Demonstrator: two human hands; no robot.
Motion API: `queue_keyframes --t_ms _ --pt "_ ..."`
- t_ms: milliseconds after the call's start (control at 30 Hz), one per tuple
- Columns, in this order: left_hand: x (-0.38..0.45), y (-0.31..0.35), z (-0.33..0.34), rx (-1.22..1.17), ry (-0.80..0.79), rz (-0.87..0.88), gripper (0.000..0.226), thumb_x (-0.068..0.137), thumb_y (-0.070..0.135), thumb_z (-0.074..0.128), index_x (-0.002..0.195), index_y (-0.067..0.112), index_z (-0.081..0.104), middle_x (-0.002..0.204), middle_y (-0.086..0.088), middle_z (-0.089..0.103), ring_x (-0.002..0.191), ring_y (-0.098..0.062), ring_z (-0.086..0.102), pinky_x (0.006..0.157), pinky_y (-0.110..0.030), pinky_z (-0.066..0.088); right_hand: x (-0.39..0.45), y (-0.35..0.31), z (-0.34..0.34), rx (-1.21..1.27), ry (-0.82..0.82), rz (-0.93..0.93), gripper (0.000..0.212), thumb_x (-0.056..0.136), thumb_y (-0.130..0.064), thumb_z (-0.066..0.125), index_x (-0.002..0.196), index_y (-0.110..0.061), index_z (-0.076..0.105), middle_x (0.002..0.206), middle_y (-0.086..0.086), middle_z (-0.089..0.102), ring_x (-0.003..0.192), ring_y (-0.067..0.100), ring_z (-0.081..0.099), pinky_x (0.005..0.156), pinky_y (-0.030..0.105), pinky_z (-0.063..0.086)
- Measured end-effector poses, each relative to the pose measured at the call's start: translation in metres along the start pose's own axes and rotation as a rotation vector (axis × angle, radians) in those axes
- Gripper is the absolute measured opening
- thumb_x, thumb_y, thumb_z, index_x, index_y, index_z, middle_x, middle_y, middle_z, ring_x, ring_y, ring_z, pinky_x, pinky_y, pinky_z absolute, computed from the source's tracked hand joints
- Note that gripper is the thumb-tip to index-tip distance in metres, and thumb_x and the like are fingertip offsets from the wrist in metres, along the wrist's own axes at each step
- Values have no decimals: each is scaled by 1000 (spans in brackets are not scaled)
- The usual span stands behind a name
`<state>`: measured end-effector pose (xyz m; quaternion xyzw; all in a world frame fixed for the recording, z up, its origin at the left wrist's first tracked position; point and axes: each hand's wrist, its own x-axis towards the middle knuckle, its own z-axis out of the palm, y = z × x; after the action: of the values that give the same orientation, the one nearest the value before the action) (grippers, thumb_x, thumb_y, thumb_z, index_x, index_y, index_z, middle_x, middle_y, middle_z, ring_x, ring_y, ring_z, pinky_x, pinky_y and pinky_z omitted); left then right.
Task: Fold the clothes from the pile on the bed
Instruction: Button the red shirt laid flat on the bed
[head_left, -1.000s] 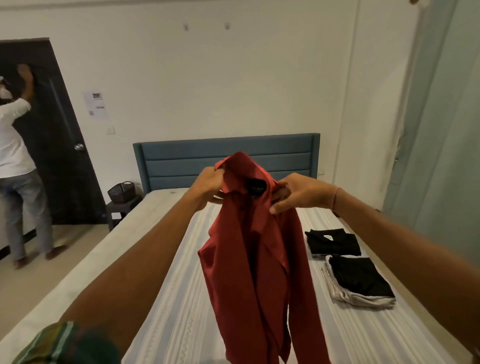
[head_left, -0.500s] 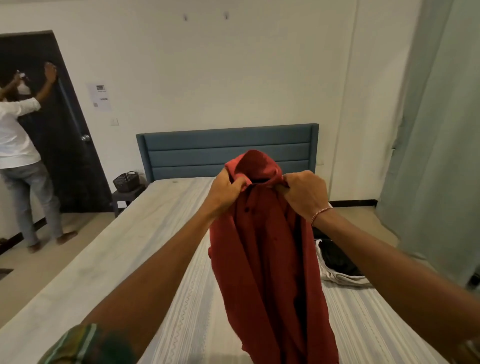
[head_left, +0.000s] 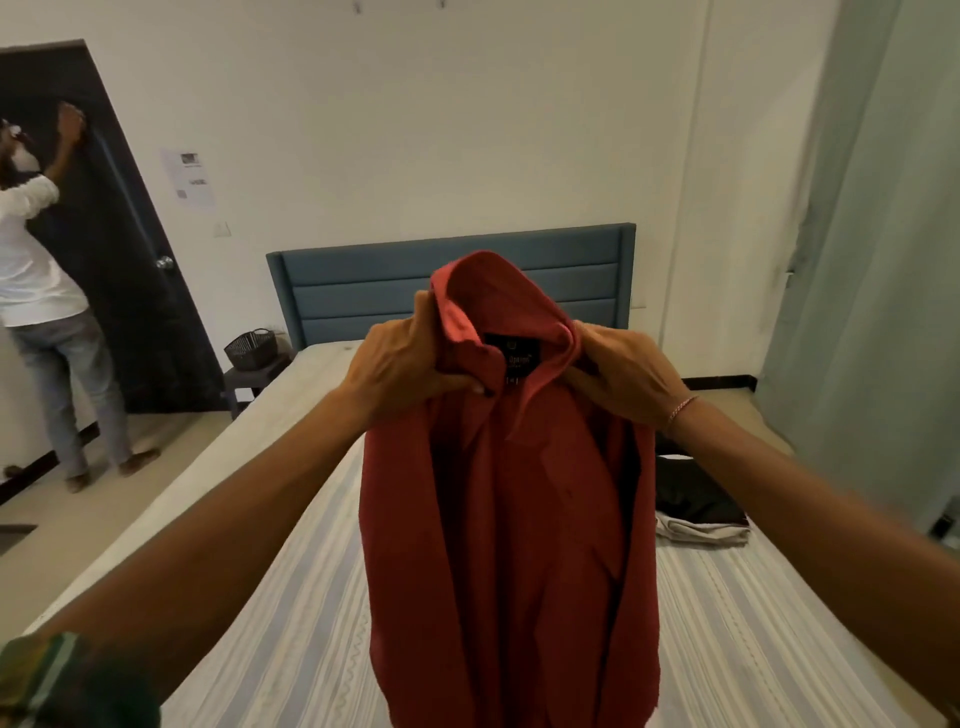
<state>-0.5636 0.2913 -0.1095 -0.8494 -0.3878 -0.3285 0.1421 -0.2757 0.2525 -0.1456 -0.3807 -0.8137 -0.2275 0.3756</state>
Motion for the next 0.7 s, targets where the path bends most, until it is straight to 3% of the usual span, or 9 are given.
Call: queue_keyframes --t_ms 100,167,267,367,500,600,700 --pt "-1 -4 14 -30 19 -172 127 45 95 61 135 10 32 103 -12 69 86 -33 69 76 -42 54 15 6 6 30 -74 37 71 93 -74 40 103 -7 61 82 6 68 63 21 62 63 41 59" --pt "-2 -6 27 -10 14 -217 141 41 107 45 138 5 40 109 -10 69 93 -31 69 81 -40 55 18 12 12 32 -111 64 76 86 -82 41 93 -9 58 75 2 65 59 18 57 60 40 56" --pt "0 -11 53 -33 11 -236 132 38 107 38 126 10 33 93 -10 70 80 -36 70 71 -43 56 14 21 36 -26 -176 159 85 81 -92 34 91 -12 62 76 3 68 62 22 60 61 40 54" --pt "1 -22 89 -39 -22 -244 128 41 110 32 121 9 37 86 -7 68 74 -34 69 67 -41 55 1 31 67 -128 -169 270 94 74 -99 23 80 -14 63 66 3 65 54 22 56 53 37 50" --pt "4 -46 157 24 -136 -293 117 43 106 40 111 12 39 71 1 62 62 -27 63 57 -31 37 -21 54 130 -198 -194 448 86 74 -99 15 63 -20 49 54 -3 52 48 18 47 46 29 34" --pt "10 -72 221 106 -270 -292 112 48 102 42 112 11 41 63 5 49 52 -21 47 56 -31 31 -36 78 185 -299 -303 548 86 74 -99 12 59 -21 44 52 -4 48 47 16 47 48 29 37" --pt "18 -108 299 153 -384 -262 118 51 100 39 124 7 43 61 1 56 54 -27 57 52 -32 33 -50 111 251 -384 -396 624 83 78 -96 18 55 -20 43 51 -5 43 47 19 48 47 27 32"
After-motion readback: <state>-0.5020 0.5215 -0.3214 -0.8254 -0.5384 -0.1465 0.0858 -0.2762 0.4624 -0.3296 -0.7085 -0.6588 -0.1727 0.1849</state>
